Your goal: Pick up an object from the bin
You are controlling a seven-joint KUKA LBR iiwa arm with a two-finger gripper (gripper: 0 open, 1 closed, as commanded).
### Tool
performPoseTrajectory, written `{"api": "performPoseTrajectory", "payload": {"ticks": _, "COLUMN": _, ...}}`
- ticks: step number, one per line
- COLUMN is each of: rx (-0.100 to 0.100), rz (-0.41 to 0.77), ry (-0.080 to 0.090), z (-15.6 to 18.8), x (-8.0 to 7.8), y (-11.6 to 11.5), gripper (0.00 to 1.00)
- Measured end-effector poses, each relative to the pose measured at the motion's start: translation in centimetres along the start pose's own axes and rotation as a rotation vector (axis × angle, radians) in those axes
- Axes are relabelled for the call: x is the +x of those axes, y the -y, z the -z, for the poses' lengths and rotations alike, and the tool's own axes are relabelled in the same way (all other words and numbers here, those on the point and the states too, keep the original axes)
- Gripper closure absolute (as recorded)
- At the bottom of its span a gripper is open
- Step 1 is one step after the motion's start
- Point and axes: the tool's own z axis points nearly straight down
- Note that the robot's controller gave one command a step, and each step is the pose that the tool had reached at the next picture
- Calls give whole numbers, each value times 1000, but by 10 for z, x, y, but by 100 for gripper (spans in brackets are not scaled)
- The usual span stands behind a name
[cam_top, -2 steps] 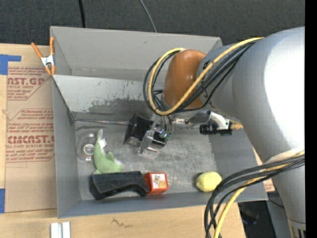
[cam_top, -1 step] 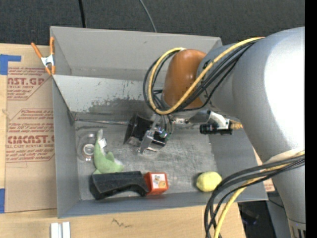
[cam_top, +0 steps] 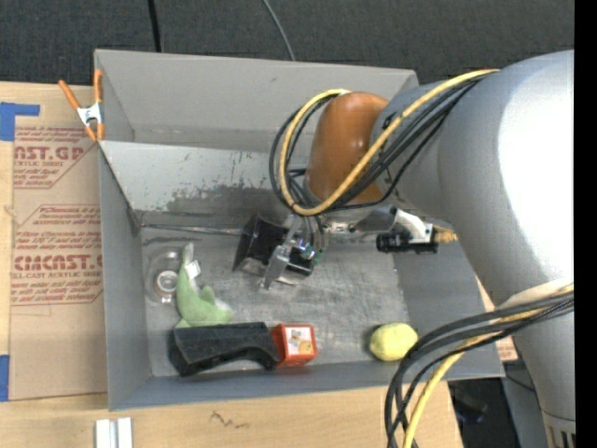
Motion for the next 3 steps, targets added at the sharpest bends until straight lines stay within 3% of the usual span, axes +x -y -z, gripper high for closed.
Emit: {"api": "performPoseTrajectory", "payload": {"ticks": 3, "rx": 6, "rz": 0, "ry": -10, "z": 14, "x": 2, "y": 1, "gripper": 100}}
